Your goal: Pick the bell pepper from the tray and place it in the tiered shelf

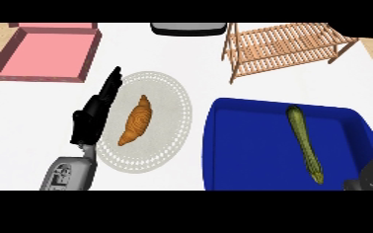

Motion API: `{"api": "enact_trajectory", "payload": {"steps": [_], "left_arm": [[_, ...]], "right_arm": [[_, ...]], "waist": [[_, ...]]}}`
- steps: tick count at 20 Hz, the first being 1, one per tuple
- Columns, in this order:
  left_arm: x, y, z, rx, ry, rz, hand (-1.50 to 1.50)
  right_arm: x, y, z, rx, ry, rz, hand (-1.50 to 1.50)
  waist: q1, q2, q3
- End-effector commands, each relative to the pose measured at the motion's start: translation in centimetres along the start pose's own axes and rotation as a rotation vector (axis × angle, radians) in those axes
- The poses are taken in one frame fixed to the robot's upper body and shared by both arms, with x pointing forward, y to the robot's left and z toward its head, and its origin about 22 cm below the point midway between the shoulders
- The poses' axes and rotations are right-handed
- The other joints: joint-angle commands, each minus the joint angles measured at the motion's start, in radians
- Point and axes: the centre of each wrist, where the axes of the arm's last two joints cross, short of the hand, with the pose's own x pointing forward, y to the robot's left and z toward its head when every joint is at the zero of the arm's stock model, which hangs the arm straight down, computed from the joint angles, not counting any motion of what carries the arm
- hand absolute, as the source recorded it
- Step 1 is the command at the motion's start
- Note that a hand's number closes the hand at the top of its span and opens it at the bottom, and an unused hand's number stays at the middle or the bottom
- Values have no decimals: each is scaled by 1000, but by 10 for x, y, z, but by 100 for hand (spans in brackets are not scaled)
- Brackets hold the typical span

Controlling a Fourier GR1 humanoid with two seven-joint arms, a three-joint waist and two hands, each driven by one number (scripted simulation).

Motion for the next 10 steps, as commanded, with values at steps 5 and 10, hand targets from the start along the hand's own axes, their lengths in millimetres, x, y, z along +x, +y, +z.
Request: {"api": "enact_trajectory", "payload": {"steps": [5, 10], "left_arm": [[15, 2, -2, 6, 7, -8, 0], [-8, -6, -1, 0, 17, 9, 0]], "right_arm": [[-9, -1, -19, -54, -63, 122, 150], [-25, 40, -47, -67, -50, 133, 150]], "waist": [[-1, -1, 0], [2, 2, 0]]}}
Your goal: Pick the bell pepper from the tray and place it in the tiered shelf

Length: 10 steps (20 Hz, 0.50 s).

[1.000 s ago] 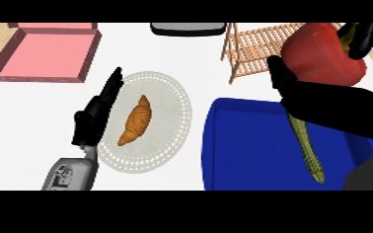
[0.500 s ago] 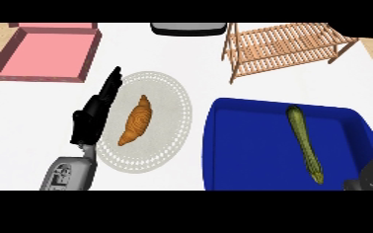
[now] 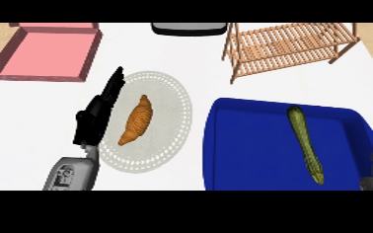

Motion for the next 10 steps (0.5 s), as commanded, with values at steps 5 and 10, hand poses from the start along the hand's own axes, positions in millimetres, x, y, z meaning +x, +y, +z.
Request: {"api": "enact_trajectory", "payload": {"steps": [5, 10], "left_arm": [[-13, 3, -1, -7, 2, 9, 0], [2, -11, -4, -8, -17, 0, 0]], "right_arm": [[-8, 47, -21, -45, -152, 122, 150], [-31, 68, -39, -59, -65, 87, 150]], "waist": [[8, 4, 0], [2, 0, 0]]}}
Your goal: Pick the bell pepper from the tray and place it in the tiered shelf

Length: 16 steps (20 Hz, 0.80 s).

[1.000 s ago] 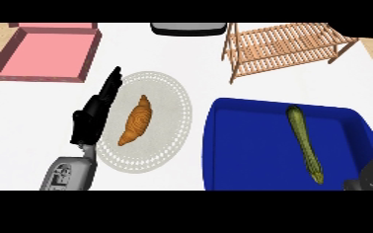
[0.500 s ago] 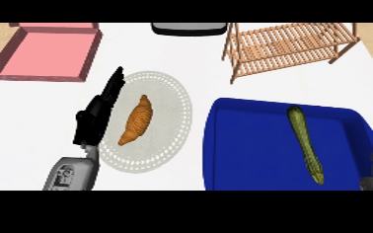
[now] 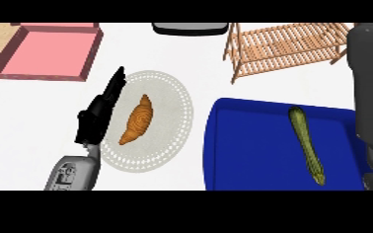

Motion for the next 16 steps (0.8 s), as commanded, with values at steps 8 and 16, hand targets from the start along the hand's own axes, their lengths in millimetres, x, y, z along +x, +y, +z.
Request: {"api": "enact_trajectory", "payload": {"steps": [8, 16], "left_arm": [[-8, 11, 15, -15, 9, 0, 0], [6, 3, -5, -4, 18, 6, 0]], "right_arm": [[-42, 38, -6, -51, 78, -319, 150], [-67, 29, -41, -49, 68, -344, 150]], "waist": [[-2, -2, 0], [-2, -1, 0]]}}
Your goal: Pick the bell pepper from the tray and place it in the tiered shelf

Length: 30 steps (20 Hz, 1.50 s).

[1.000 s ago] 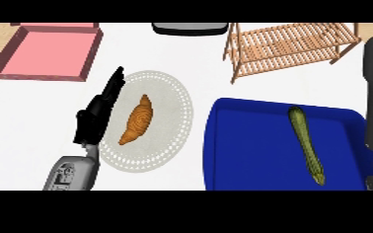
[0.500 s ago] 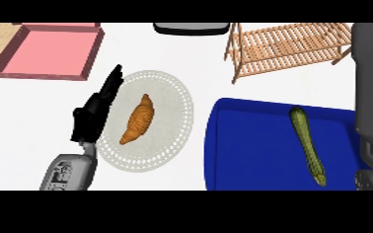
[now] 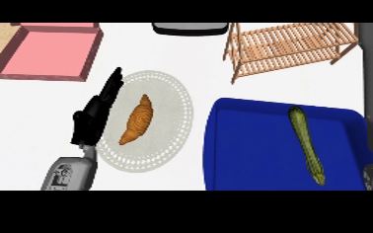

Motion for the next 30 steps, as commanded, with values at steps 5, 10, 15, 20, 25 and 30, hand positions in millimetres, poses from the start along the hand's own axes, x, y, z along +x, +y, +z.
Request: {"api": "enact_trajectory", "payload": {"steps": [5, 10, 15, 20, 25, 30], "left_arm": [[-8, 14, 3, 9, 2, -2, 0], [-10, -1, 1, 3, 1, -2, 0], [6, 4, -2, 9, -4, 5, 0], [0, 8, -18, 20, 12, 26, 0], [8, 4, 2, 0, 8, 5, 0], [-1, -4, 11, 6, 11, 12, 0]], "right_arm": [[-47, -23, -9, -99, 173, 285, -150], [-32, -22, -11, -124, 198, 197, -150], [-47, -14, -5, -108, 229, 34, -150], [-25, -38, -15, -61, 219, -56, -150], [-21, -39, -23, -117, 226, -121, -150], [-11, -100, -38, -270, 293, -339, -150]], "waist": [[-7, -1, -1], [-9, -2, -1], [-4, -1, 0], [-17, -2, -1], [-1, -2, 0], [-7, -6, 0]]}}
